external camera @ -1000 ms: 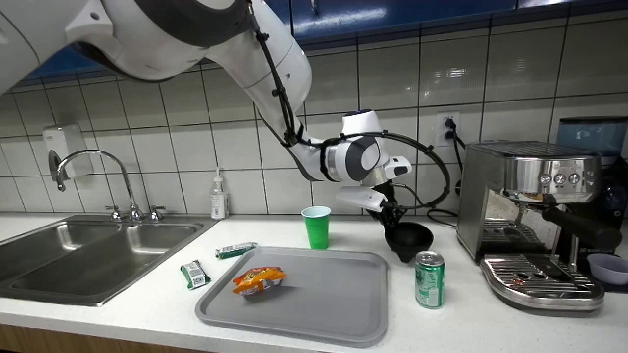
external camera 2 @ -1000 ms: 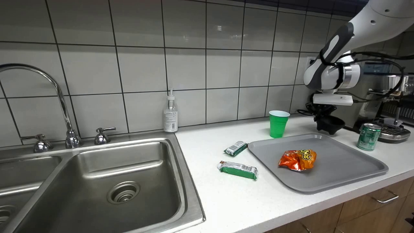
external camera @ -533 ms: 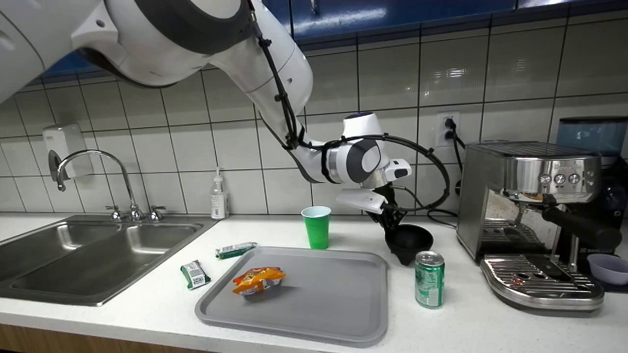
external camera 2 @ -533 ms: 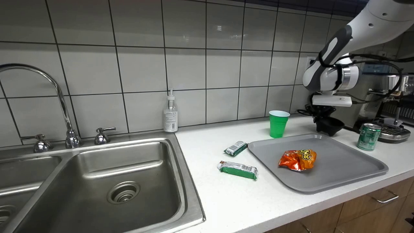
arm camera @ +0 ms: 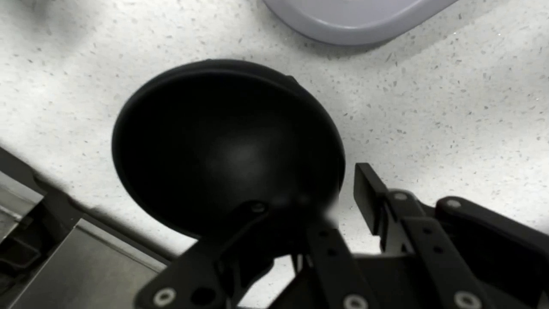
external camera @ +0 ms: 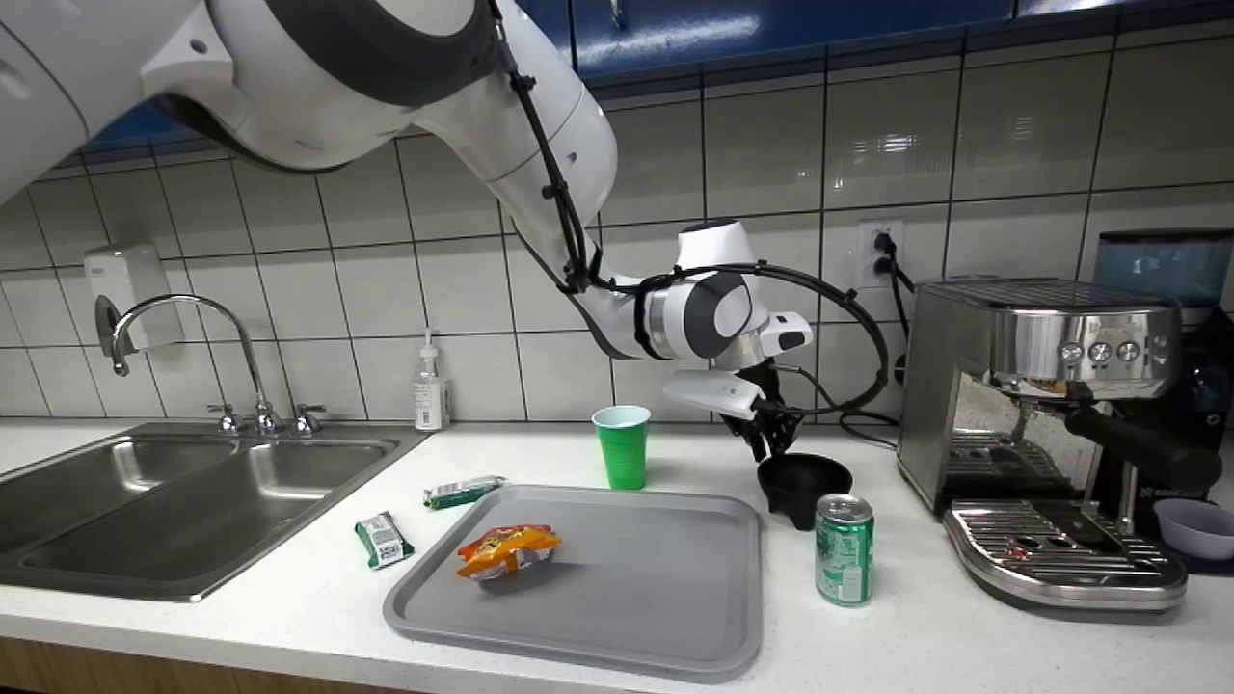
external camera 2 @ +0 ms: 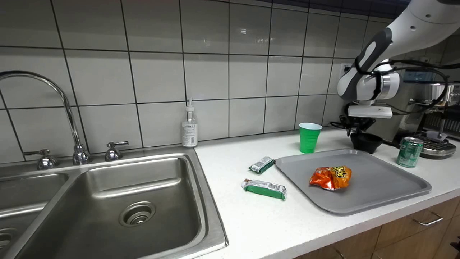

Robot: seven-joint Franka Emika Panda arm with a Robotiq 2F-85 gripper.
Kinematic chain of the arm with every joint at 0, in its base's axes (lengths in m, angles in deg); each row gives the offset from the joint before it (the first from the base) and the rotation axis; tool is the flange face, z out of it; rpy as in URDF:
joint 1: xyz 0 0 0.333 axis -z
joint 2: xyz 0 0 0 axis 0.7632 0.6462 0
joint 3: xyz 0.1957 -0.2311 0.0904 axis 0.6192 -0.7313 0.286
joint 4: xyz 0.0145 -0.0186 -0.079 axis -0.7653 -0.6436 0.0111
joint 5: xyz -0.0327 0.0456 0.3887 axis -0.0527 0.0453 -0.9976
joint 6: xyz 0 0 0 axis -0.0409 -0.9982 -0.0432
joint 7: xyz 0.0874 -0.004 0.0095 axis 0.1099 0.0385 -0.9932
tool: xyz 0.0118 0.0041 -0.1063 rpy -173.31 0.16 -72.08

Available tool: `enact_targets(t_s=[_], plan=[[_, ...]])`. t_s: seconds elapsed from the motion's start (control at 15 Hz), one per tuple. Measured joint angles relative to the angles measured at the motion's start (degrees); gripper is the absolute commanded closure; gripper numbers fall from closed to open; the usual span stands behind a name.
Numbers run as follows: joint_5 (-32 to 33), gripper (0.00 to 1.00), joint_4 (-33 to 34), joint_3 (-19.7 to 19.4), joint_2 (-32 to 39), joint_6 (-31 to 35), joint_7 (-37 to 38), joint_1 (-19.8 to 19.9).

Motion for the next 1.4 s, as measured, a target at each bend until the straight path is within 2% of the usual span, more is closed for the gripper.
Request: enact_targets(t_s=[0.27, 0.33, 0.87, 1.4], plan=[[0.0, 0.05, 0.4, 0.1, -0.2, 0.0, -0.1, 0.1], [0.0, 0.01, 0.4, 0.1, -0.4, 0.1, -0.1, 0.1], [0.0, 0.00, -1.0, 0.1, -3.0, 0.4, -0.2, 0.0], [0.0, 0.00, -9.3, -1.0, -9.0, 2.5, -0.1, -1.1]])
